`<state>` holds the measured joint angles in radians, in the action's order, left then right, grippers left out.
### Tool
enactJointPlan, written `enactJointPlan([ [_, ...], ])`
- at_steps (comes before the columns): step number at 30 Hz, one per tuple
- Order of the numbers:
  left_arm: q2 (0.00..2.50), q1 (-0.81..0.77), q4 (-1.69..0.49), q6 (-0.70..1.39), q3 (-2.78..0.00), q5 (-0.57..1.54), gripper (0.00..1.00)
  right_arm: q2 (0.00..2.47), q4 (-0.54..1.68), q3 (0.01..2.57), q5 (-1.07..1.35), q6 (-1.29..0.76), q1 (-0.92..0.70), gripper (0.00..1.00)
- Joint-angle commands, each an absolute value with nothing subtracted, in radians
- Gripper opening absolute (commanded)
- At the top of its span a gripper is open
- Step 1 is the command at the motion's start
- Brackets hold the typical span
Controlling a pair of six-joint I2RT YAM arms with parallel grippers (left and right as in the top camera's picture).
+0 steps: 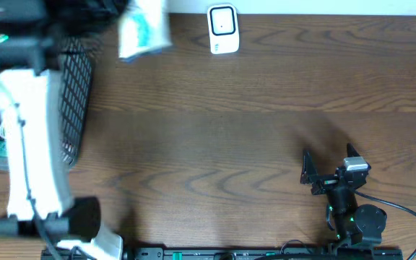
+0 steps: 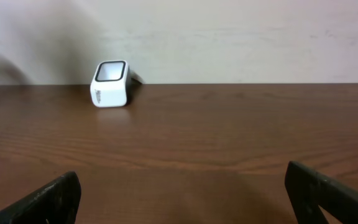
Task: Scan the item barcode
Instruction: 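Lift the yellow snack bag with the left gripper and place it near scanner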
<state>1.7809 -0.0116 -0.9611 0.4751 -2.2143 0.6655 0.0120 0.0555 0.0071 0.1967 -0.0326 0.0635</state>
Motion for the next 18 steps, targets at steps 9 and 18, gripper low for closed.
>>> enactJointPlan([
  [9,2.181,-0.324,-0.959,0.484,-2.207,0.612,0.08,0.007,0.06,0.006,0.194,-0.021,0.07,0.99],
  [18,2.384,-0.47,-0.906,0.511,-2.207,0.612,0.08,0.007,0.06,0.006,0.194,-0.021,0.07,0.99],
])
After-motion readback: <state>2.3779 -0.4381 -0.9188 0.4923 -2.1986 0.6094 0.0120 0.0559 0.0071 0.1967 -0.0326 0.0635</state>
